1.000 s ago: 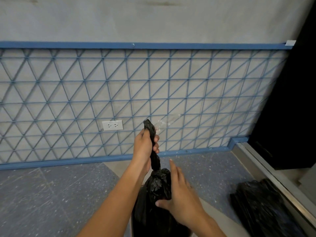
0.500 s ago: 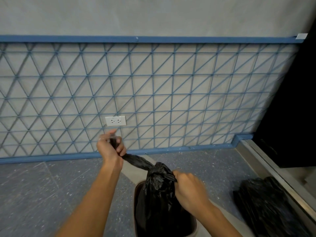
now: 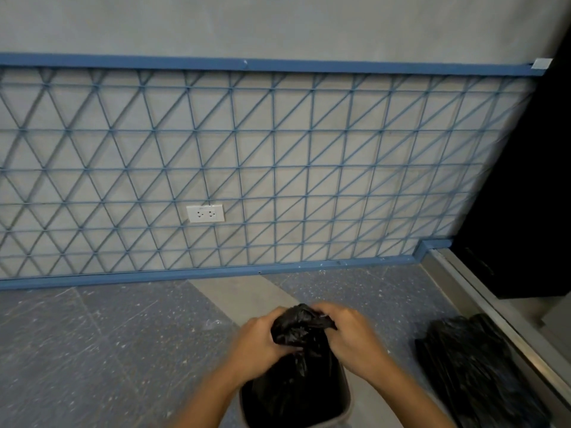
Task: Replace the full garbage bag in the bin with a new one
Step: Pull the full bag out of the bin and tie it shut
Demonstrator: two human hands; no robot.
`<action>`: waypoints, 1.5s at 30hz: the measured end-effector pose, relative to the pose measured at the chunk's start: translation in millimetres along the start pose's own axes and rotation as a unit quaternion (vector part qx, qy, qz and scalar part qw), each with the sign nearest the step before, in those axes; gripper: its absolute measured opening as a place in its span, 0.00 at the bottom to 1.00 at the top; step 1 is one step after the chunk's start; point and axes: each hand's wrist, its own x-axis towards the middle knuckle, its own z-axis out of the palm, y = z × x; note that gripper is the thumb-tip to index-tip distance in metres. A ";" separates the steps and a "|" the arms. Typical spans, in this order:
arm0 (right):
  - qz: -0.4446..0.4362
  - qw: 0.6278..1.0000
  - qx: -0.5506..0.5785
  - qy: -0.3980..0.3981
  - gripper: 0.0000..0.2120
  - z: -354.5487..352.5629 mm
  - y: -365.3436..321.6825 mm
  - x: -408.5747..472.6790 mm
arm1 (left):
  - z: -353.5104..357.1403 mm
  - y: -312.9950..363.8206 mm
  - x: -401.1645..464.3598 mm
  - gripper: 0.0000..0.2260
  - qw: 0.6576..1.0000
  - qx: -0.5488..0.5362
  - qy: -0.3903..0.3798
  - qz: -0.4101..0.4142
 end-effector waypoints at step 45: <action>-0.302 0.941 0.149 0.035 0.30 99.8 -239.7 138.6 | -260.9 -38.7 -43.4 0.20 0.949 -0.121 0.283 0.067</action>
